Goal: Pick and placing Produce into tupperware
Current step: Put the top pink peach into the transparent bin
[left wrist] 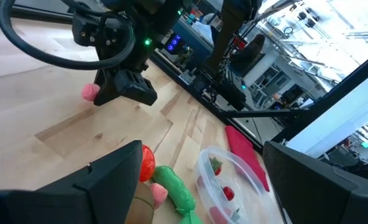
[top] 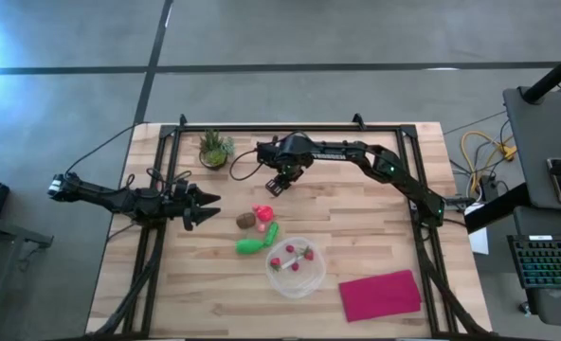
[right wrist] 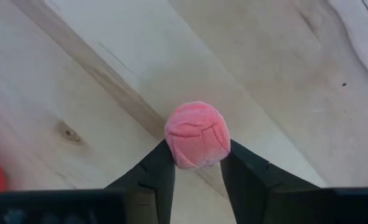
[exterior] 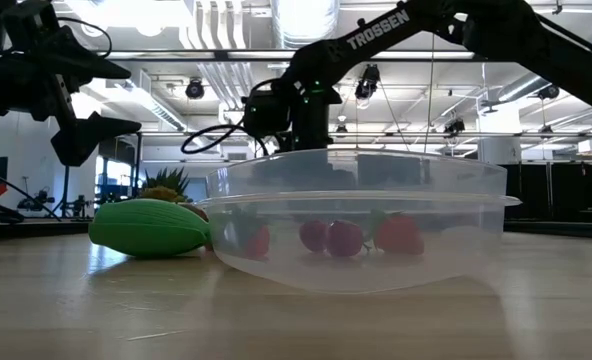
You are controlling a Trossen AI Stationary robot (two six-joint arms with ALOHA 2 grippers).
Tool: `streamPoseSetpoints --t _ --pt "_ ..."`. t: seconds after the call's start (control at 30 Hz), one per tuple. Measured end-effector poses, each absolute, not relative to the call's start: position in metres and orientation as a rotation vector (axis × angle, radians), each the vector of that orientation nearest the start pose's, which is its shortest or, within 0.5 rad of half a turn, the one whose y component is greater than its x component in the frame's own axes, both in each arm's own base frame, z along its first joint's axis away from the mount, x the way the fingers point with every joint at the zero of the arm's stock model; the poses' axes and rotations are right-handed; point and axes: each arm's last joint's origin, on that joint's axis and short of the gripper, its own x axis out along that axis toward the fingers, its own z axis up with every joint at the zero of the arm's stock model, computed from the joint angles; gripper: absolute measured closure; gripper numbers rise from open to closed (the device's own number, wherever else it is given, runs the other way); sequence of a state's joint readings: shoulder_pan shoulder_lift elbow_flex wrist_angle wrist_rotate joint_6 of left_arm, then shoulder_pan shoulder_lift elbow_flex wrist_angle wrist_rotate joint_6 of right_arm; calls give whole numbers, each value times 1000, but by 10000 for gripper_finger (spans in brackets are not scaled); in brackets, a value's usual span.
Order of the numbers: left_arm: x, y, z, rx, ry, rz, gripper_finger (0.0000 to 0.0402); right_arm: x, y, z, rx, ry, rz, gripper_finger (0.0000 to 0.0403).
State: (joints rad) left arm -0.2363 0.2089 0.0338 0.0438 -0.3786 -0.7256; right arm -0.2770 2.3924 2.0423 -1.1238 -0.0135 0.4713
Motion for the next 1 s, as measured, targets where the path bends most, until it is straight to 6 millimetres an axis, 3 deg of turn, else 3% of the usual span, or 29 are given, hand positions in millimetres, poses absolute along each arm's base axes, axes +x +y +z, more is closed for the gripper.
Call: streamPoseSetpoints --t 0.13,0.27,0.43,0.57,0.7,0.83,1.0 --pt "107 -15 162 -684 67 180 81 452 -120 173 647 1451 -482 292" --pt "107 -15 162 -684 68 181 81 446 -95 209 658 1497 -344 289" --pt "107 -15 162 -684 67 181 81 434 -51 259 743 1483 -61 288" --pt "107 -15 162 -684 68 181 81 424 -12 277 752 1528 -5 283" --pt "107 -15 162 -684 67 181 81 428 25 267 727 1580 21 278" --pt "107 -15 162 -683 69 181 81 438 56 238 693 1643 14 278" --pt "107 -15 162 -684 66 180 81 445 69 207 547 1672 -153 269"
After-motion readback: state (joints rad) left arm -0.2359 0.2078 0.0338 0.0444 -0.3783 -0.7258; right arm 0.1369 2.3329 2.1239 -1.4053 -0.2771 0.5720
